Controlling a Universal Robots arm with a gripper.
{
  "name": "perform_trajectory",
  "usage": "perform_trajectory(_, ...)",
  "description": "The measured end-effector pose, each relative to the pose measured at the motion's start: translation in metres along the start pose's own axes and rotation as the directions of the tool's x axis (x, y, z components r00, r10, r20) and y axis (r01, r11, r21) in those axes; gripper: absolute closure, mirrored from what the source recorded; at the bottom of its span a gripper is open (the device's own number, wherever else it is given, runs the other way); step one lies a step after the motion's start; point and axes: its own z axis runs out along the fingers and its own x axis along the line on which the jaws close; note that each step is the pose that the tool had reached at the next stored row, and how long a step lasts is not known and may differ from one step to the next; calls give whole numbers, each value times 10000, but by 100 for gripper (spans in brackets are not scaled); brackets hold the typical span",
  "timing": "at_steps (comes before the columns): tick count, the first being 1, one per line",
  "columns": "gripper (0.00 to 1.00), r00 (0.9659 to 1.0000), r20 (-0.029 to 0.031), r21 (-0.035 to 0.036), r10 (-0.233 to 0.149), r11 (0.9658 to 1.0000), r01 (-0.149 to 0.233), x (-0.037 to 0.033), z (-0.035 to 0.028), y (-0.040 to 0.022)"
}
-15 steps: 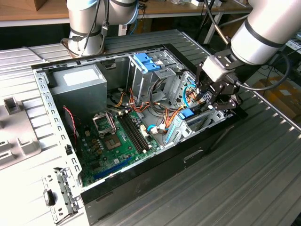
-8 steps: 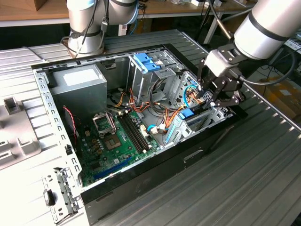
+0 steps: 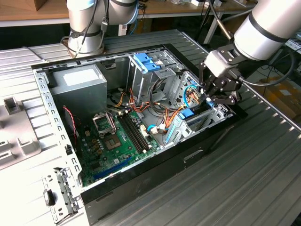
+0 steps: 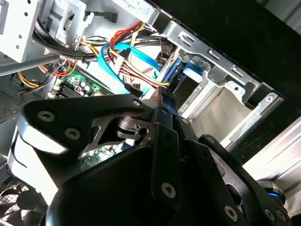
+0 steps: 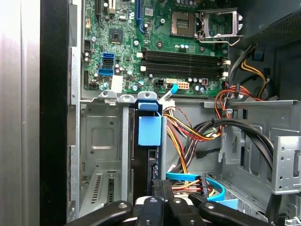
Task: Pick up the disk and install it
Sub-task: 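Insert the first disk wire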
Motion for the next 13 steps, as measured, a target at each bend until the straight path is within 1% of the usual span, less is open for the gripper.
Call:
perform_trajectory(1,89,10000,3,-30,5,10000,-5,2,3,-29)
perform_trajectory(3,89,10000,3,-76,14,10000,-14,4,9,-65)
perform_trajectory(6,89,10000,1,-134,24,9999,-24,7,23,-91)
perform_trajectory(8,89,10000,4,-174,31,9998,-31,14,52,-100)
perform_trajectory(12,89,10000,6,-182,31,9998,-31,22,58,-101)
perform_trajectory(13,89,10000,8,-182,32,9998,-32,21,48,-103)
